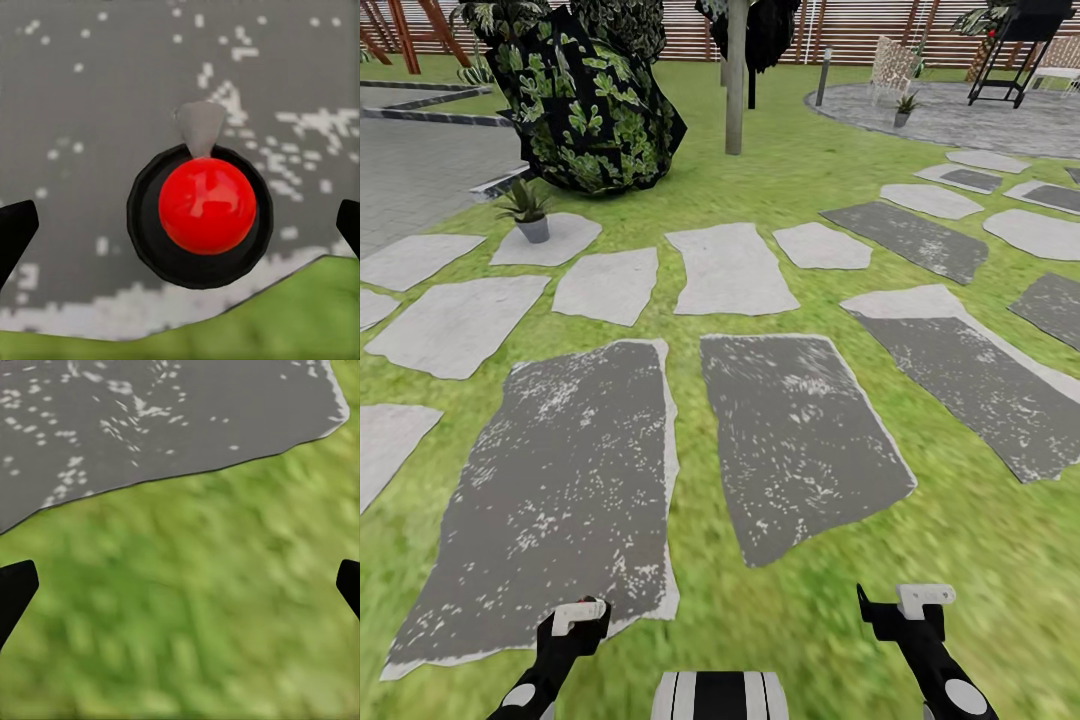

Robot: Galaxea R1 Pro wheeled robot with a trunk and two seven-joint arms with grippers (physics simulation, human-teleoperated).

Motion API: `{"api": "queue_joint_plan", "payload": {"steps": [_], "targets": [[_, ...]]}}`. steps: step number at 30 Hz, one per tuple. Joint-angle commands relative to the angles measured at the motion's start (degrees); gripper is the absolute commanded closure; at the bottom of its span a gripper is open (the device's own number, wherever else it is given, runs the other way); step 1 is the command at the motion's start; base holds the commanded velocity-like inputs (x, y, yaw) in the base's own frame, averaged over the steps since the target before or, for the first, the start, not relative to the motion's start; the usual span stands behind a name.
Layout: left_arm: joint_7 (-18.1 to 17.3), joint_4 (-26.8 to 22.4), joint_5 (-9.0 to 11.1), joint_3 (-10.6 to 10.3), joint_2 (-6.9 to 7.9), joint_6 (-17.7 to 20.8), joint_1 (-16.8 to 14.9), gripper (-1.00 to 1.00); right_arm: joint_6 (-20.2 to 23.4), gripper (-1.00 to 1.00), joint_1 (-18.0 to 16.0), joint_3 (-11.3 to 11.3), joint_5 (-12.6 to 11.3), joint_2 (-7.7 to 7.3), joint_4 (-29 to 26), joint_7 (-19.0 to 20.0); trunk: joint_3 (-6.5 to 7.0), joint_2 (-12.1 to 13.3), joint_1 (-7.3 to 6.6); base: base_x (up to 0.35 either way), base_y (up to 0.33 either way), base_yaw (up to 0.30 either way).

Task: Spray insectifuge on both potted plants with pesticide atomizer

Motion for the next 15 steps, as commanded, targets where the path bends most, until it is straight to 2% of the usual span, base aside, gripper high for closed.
{"api": "queue_joint_plan", "payload": {"steps": [1, 3, 4, 15], "targets": [[-0.4, 0.0, -0.3, 0.5, -0.03, -0.2, 0.0, -1.00, 0.3, -1.00, 0.0, 0.1, 0.0, -0.02, -0.1, -0.2, -0.04, 0.0, -0.01, 0.002, 0.000, 0.000], [-0.4, 0.0, -0.3, 0.4, -0.03, -0.2, 0.0, -1.00, 0.3, -1.00, 0.0, 0.1, 0.0, -0.02, -0.1, -0.2, -0.04, 0.0, -0.01, 0.001, 0.000, 0.000], [-0.4, 0.0, -0.3, 0.4, -0.03, -0.3, 0.0, 1.00, 0.3, -1.00, 0.0, 0.1, 0.0, -0.02, -0.1, -0.2, -0.04, 0.0, -0.01, 0.000, 0.000, 0.000], [-0.4, 0.0, -0.2, 0.5, 0.14, -0.3, 0.0, 1.00, 0.3, -1.00, 0.0, 0.1, 0.0, -0.02, -0.1, -0.2, -0.04, 0.0, -0.01, 0.000, 0.000, 0.000]]}}
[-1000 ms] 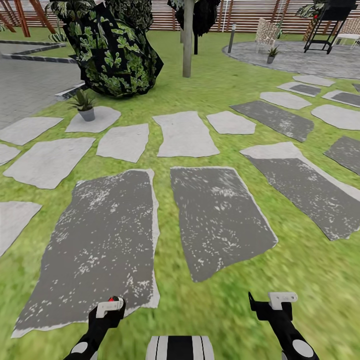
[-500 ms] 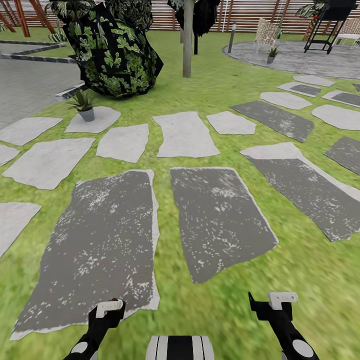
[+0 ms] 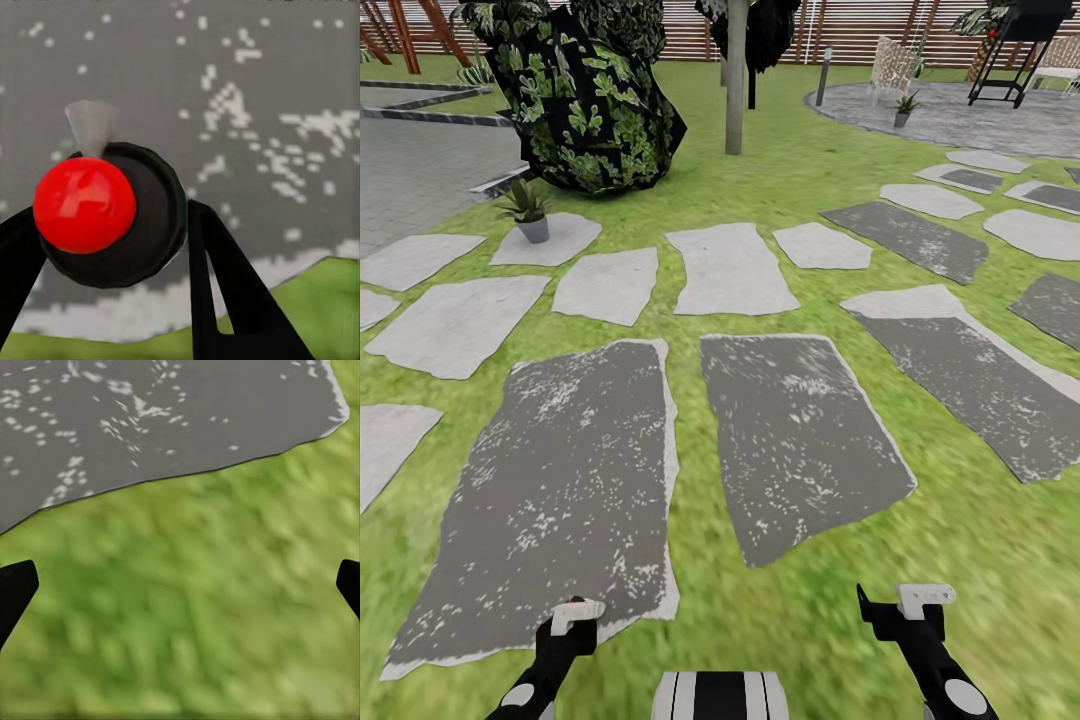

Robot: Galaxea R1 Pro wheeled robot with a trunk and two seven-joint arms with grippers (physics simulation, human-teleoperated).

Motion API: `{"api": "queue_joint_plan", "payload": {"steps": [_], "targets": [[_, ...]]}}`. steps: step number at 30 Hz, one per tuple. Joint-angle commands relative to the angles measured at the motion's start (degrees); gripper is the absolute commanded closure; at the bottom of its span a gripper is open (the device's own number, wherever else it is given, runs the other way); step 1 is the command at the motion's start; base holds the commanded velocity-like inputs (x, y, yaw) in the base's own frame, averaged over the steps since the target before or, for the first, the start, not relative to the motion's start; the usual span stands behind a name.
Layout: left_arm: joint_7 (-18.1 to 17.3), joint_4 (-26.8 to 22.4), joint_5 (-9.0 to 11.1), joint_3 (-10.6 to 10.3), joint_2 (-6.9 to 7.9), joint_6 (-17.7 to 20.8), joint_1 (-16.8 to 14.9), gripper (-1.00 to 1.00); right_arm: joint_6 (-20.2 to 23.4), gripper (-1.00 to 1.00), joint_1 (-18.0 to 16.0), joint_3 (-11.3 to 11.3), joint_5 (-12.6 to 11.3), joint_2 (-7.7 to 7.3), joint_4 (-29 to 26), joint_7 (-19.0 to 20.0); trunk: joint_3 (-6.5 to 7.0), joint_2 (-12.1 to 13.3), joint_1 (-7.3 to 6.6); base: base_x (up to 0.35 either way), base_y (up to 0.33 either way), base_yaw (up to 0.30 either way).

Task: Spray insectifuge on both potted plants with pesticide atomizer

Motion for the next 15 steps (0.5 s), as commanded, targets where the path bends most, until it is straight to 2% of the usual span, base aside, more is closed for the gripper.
{"api": "queue_joint_plan", "payload": {"steps": [1, 8, 15], "targets": [[-0.4, 0.0, -0.3, 0.5, -0.03, -0.2, 0.0, 1.00, 0.3, -1.00, 0.0, 0.1, 0.0, -0.02, -0.1, -0.2, -0.04, 0.0, -0.01, 0.000, 0.000, 0.000], [-0.4, -0.1, -0.1, 0.5, -0.03, -0.2, 0.0, 1.00, 0.3, -1.00, 0.0, 0.1, 0.0, -0.02, -0.1, -0.2, -0.04, 0.0, -0.01, 0.000, 0.000, 0.000], [-0.4, -0.2, 2.1, 0.4, 0.06, -0.2, 0.0, 1.00, 0.3, -1.00, 0.0, 0.1, 0.0, -0.02, -0.1, -0.2, -0.04, 0.0, -0.01, 0.000, 0.000, 0.000]]}}
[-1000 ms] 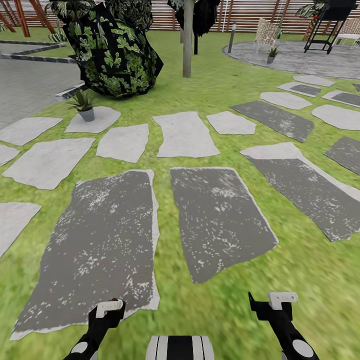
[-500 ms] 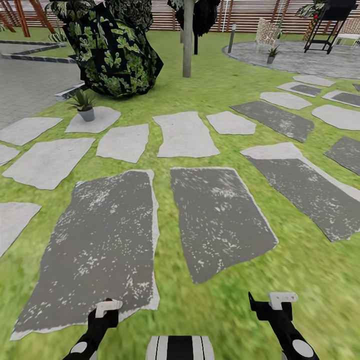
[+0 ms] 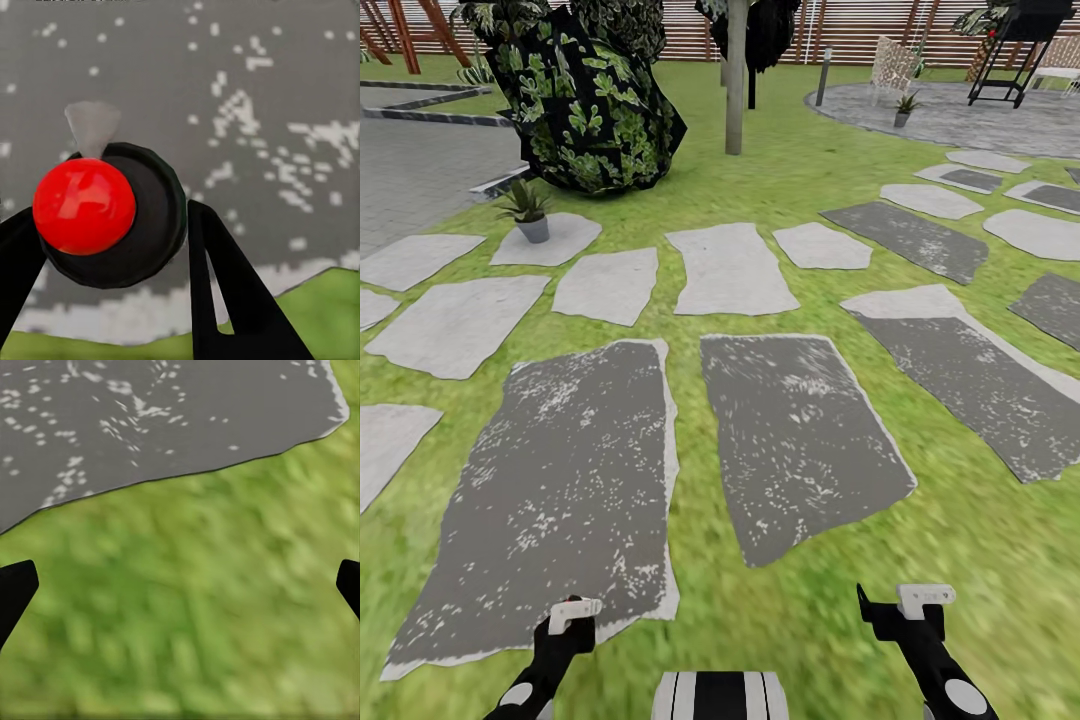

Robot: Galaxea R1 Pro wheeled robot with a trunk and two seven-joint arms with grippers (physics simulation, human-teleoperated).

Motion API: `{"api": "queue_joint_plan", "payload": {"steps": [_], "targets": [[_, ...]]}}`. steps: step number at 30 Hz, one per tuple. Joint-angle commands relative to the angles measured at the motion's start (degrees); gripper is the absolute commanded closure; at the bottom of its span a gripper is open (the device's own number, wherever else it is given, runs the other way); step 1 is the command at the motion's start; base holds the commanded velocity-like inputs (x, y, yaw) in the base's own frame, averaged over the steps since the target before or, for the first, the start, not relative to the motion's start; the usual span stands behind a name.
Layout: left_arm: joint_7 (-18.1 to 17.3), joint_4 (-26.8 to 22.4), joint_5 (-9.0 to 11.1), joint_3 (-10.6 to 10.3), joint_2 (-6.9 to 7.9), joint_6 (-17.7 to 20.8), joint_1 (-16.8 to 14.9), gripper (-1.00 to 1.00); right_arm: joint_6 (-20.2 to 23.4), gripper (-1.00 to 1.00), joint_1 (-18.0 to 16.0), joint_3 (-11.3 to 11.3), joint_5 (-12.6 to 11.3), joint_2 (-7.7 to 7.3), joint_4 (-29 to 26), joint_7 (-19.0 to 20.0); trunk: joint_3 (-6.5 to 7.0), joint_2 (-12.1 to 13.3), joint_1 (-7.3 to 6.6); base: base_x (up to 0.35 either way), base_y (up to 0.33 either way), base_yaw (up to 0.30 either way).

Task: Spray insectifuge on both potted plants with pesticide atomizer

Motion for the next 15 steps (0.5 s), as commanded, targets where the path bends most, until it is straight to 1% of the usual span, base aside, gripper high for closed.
{"api": "queue_joint_plan", "payload": {"steps": [1, 15], "targets": [[-0.4, -0.1, 0.1, 0.2, -0.27, -0.2, 0.0, 1.00, 0.3, -1.00, 0.0, 0.0, 0.1, -0.02, -0.1, -0.2, 0.19, 0.0, -0.04, 0.000, 0.000, 0.000], [-0.5, -0.2, 0.0, 0.2, -0.28, -0.2, 0.0, 1.00, 0.3, -1.00, 0.0, 0.1, 0.1, -0.09, -0.3, -0.2, 3.29, 0.2, -0.40, 0.000, 0.000, 0.000]]}}
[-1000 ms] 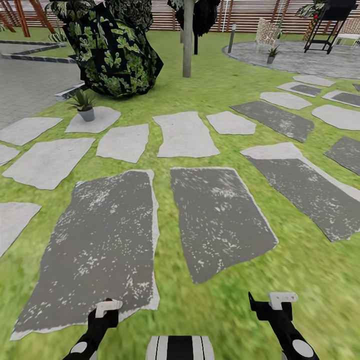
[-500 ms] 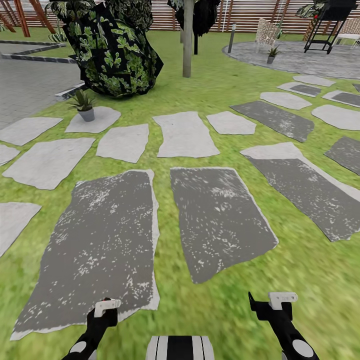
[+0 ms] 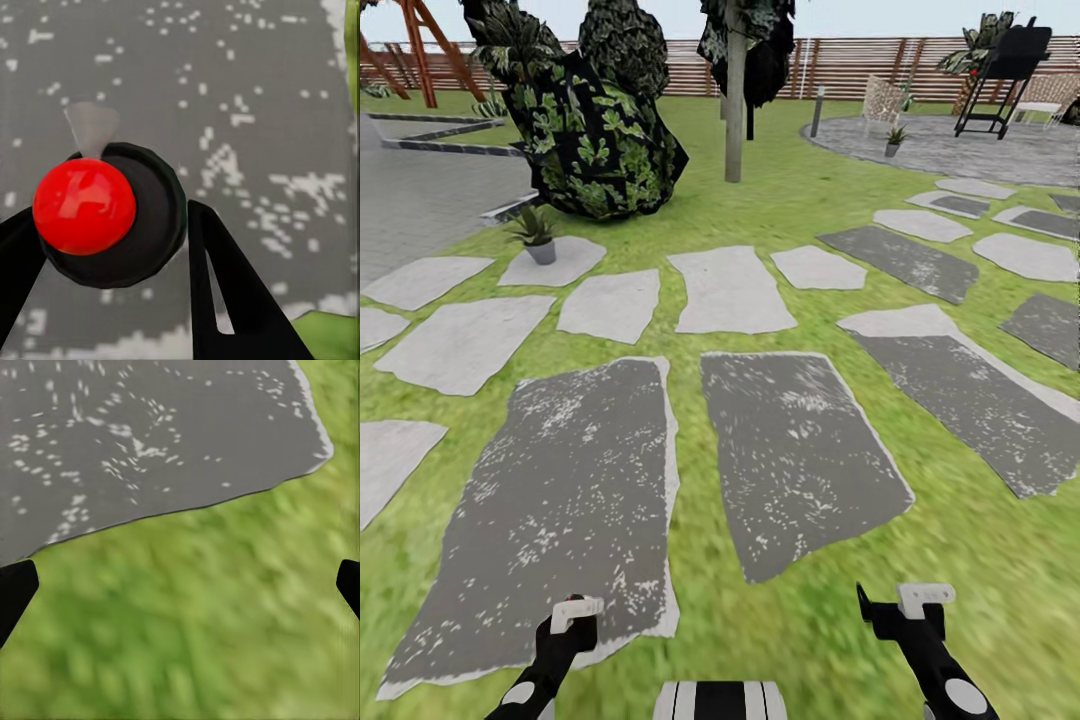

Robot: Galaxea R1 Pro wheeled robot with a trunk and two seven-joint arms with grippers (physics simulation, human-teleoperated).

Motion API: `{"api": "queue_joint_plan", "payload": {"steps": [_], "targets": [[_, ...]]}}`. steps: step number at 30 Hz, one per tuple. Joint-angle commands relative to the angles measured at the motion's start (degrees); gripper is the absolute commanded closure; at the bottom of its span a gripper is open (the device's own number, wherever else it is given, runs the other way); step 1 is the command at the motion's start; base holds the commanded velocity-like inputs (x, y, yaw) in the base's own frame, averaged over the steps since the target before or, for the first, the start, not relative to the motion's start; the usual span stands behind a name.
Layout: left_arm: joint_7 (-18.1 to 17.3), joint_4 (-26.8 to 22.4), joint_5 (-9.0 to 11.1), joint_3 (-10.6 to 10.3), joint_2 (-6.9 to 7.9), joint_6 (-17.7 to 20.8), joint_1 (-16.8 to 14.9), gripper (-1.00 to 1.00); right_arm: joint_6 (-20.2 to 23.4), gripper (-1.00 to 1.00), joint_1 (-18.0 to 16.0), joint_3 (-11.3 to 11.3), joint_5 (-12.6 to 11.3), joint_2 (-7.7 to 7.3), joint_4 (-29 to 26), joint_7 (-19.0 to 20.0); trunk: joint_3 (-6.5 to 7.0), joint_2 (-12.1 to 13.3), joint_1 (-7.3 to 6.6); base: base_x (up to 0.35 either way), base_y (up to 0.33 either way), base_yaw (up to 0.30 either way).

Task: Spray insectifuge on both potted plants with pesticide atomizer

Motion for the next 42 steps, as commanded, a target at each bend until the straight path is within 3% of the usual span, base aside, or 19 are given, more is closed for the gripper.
{"api": "queue_joint_plan", "payload": {"steps": [1, 12, 19, 24, 30, 33, 37, 42], "targets": [[-0.4, 0.1, -0.1, 0.4, -0.03, -0.2, 0.0, 1.00, 0.3, -1.00, 0.0, 0.2, 0.0, 0.02, -0.3, -0.2, 0.19, 0.0, -0.03, 0.000, 0.000, 0.000], [-0.4, 0.5, 0.1, 0.3, -0.18, -0.2, 0.5, 1.00, 0.3, -1.00, 0.0, 0.2, 0.1, -0.02, -0.2, -0.4, 3.09, 0.1, -0.32, 0.000, 0.000, 0.000], [0.7, -0.3, 0.0, 0.5, 0.07, -0.3, 5.2, 1.00, -1.6, -1.00, 0.3, 0.1, 0.1, -0.19, 5.5, -0.4, 5.27, 0.2, -0.50, 0.000, 0.000, 0.000], [1.2, -2.1, 0.3, 0.5, 0.00, -1.2, 8.1, 1.00, -9.5, -1.00, 0.4, 0.1, 0.1, -0.21, 14.4, -0.3, 6.83, 0.3, -0.63, 0.000, 0.000, 0.000], [1.4, -3.3, 0.3, 0.6, -0.11, -1.4, 9.8, 1.00, -25.1, -1.00, 0.4, 0.2, 0.1, -0.08, 31.0, -0.3, 8.70, 0.4, -0.78, 0.000, 0.000, 0.000], [2.4, -3.3, 0.3, 0.5, -0.16, -1.4, 10.1, 1.00, -30.3, -1.00, 0.4, 0.3, 0.1, 0.02, 36.5, -0.3, 9.64, 0.4, -0.86, 0.000, 0.000, 0.000], [5.1, -3.2, 0.0, 0.4, -0.20, -1.5, 10.3, 1.00, -31.6, -1.00, 0.3, 0.1, 0.0, 0.00, 40.0, -0.4, 10.88, 0.5, -0.96, 0.000, 0.000, 0.000], [5.7, -3.1, -0.1, 0.2, -0.27, -1.5, 10.4, 1.00, -31.8, -1.00, 0.3, 0.1, 0.0, 0.04, 40.8, -0.5, 12.18, 0.5, -1.09, 0.000, 0.000, 0.000]]}}
